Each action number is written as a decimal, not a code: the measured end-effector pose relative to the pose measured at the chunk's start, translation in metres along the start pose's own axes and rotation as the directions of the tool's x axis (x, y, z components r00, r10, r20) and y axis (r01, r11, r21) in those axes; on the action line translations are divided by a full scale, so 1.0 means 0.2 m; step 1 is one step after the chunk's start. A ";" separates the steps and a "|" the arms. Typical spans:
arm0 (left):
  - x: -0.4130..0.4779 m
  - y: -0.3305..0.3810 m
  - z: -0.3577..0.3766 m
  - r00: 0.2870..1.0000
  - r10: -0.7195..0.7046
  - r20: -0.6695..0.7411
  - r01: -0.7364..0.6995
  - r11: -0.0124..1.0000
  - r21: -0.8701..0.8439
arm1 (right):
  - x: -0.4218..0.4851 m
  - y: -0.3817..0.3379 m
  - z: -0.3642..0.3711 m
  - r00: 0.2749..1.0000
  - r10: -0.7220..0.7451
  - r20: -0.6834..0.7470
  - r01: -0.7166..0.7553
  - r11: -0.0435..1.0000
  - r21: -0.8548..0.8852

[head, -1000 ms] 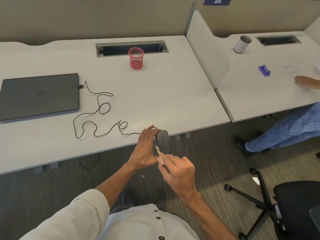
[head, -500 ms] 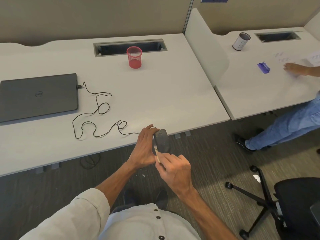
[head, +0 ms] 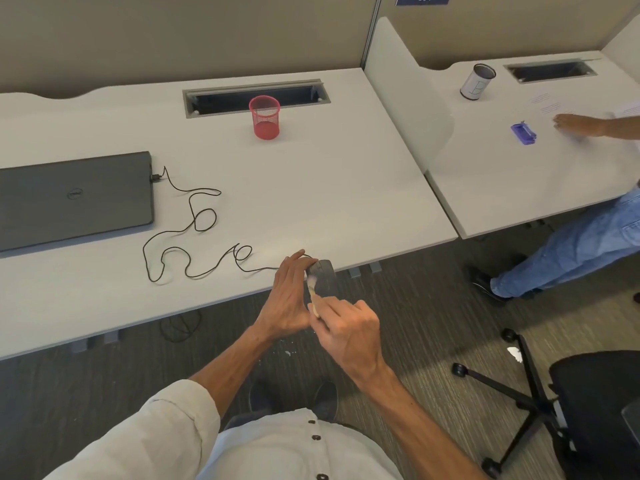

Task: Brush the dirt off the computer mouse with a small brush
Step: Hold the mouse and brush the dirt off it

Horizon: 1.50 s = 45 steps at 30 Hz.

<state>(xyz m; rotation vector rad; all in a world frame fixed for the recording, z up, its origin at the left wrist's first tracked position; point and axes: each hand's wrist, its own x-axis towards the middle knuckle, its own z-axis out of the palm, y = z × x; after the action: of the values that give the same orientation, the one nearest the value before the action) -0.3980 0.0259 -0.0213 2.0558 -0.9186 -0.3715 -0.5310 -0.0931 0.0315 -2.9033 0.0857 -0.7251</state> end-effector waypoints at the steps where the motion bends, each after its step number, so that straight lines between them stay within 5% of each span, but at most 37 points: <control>1: 0.00 0.00 0.00 1.000 -0.002 0.006 0.003 1.000 -0.005 | -0.02 -0.01 0.00 1.000 -0.018 0.009 0.017 1.000 0.011; 13: 0.00 0.01 0.00 1.000 0.016 -0.021 -0.016 0.999 0.030 | 0.08 0.02 -0.02 0.992 0.098 -0.079 -0.100 0.995 -0.021; 22: 0.00 0.01 -0.01 1.000 0.016 -0.001 -0.016 1.000 0.016 | -0.01 -0.01 0.04 0.998 -0.063 0.014 0.063 0.998 -0.002; 29: 0.00 0.00 -0.01 1.000 0.015 -0.024 -0.014 0.998 0.055 | 0.04 0.08 -0.02 0.996 -0.014 -0.083 0.006 0.995 -0.102; 45: -0.02 -0.02 -0.01 1.000 0.006 -0.007 -0.005 0.997 0.071 | 0.07 0.08 0.05 0.970 -0.214 0.114 0.223 0.973 -0.068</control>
<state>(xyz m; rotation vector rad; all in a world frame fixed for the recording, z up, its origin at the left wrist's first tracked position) -0.3974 0.0315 -0.0224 2.1172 -0.9450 -0.3320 -0.5152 -0.1095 0.0262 -3.0542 -0.2262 -0.6095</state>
